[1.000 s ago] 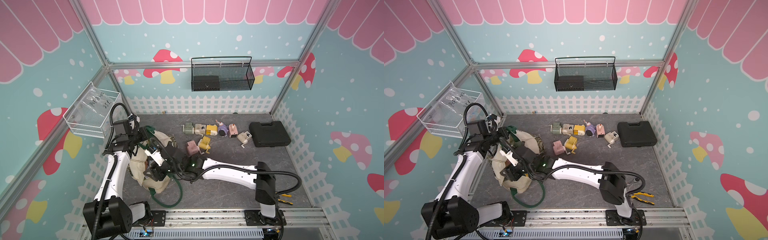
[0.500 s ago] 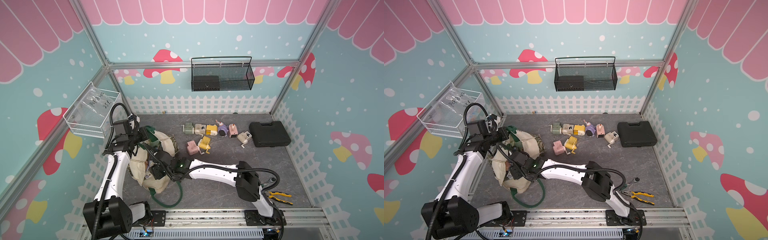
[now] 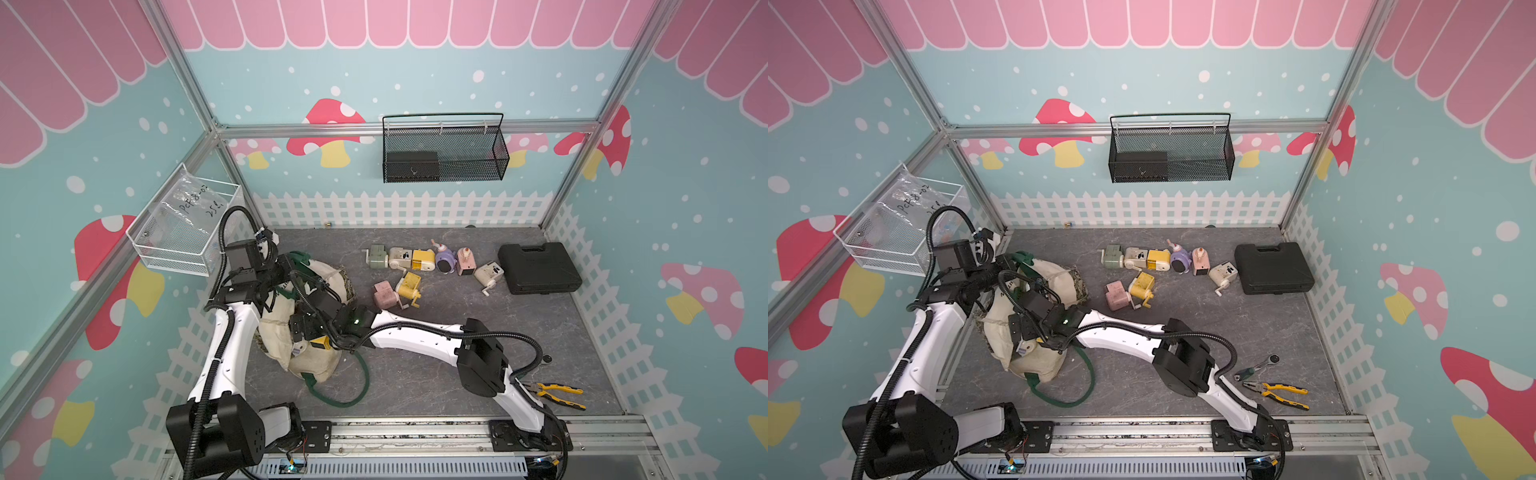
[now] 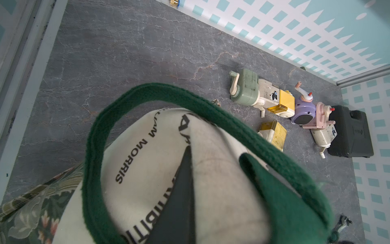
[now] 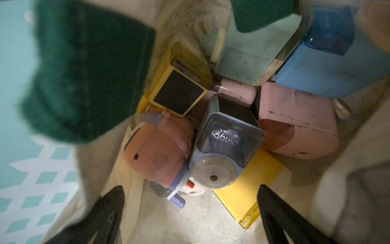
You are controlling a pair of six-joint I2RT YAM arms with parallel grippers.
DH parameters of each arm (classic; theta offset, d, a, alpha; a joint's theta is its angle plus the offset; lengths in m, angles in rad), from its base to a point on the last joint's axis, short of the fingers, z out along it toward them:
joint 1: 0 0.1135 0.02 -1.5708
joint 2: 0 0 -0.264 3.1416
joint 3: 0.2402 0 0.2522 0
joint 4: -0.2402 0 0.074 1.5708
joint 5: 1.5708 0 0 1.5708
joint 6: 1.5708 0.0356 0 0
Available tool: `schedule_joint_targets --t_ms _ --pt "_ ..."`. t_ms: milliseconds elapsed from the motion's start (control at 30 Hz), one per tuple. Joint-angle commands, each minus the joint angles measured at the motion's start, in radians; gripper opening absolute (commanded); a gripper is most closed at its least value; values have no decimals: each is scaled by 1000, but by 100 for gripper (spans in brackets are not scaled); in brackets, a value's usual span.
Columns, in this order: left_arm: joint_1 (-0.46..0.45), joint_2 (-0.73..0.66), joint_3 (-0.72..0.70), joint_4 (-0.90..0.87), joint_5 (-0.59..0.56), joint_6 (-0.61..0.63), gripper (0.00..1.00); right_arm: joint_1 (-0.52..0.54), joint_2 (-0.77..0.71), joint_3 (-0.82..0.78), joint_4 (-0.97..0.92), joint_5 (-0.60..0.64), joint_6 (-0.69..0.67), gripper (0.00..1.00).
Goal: Take out the pencil sharpeners from the tote bags
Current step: Pick up the pencil sharpener from the canvas bag.
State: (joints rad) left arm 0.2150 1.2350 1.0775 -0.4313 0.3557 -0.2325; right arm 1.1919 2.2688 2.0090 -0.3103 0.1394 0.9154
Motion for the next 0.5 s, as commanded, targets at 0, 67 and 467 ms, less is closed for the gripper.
schedule_joint_targets --t_ms 0,67,467 --pt "2 -22 26 97 45 -13 0 -15 59 2 -7 -14 158 94" --pt "2 -22 26 98 49 -14 0 -18 73 3 -3 -18 199 89" --pt "3 -17 25 103 62 -22 0 -26 136 62 -46 14 257 85"
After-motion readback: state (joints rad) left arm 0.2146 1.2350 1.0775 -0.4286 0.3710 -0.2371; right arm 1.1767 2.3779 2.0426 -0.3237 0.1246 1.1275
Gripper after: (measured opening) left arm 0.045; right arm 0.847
